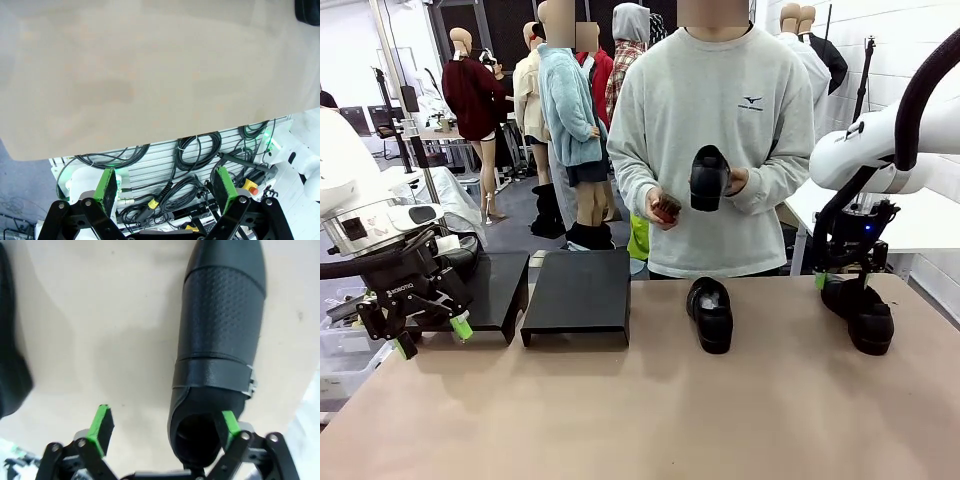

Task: Organize the shoes by placing them on the stand.
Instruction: Pick up one Shoe and place it in the middle of the table.

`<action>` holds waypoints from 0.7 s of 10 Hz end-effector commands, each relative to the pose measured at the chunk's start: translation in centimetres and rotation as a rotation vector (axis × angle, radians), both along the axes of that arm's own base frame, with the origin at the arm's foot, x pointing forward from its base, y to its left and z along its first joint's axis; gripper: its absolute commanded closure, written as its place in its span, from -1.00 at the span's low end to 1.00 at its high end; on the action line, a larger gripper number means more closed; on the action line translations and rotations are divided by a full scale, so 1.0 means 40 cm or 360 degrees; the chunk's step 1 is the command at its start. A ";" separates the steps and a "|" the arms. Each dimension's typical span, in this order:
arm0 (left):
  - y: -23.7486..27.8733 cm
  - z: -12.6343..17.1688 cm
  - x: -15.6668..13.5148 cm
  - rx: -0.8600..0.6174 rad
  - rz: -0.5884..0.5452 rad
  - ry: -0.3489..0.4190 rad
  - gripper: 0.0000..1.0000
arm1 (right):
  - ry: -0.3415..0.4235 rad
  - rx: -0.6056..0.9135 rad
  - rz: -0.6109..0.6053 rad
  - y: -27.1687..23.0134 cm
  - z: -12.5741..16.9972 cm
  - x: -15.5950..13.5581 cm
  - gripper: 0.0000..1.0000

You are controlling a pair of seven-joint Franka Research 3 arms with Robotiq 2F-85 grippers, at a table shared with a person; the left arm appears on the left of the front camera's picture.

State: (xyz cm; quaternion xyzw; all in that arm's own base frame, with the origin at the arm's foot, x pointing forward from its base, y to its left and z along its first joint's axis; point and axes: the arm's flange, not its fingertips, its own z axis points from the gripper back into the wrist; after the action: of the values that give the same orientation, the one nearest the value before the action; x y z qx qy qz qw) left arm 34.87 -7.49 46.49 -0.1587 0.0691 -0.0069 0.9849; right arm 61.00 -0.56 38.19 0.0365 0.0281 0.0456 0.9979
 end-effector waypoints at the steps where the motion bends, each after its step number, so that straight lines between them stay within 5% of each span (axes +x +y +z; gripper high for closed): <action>1: 0.006 -0.002 -0.007 0.0009 -0.0012 0.0000 -1.00 | -0.0075 -0.0099 -0.0053 0.021 -0.019 -0.024 -1.00; 7: 0.006 -0.002 -0.007 0.0009 -0.0012 0.0000 -1.00 | 0.0059 -0.0064 -0.0029 0.031 -0.067 -0.054 -1.00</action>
State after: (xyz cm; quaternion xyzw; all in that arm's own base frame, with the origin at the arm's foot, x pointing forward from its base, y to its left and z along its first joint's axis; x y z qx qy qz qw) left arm 34.87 -7.49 46.49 -0.1587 0.0691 -0.0069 0.9849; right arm 59.60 0.61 35.56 0.0203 0.0423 0.0422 0.9980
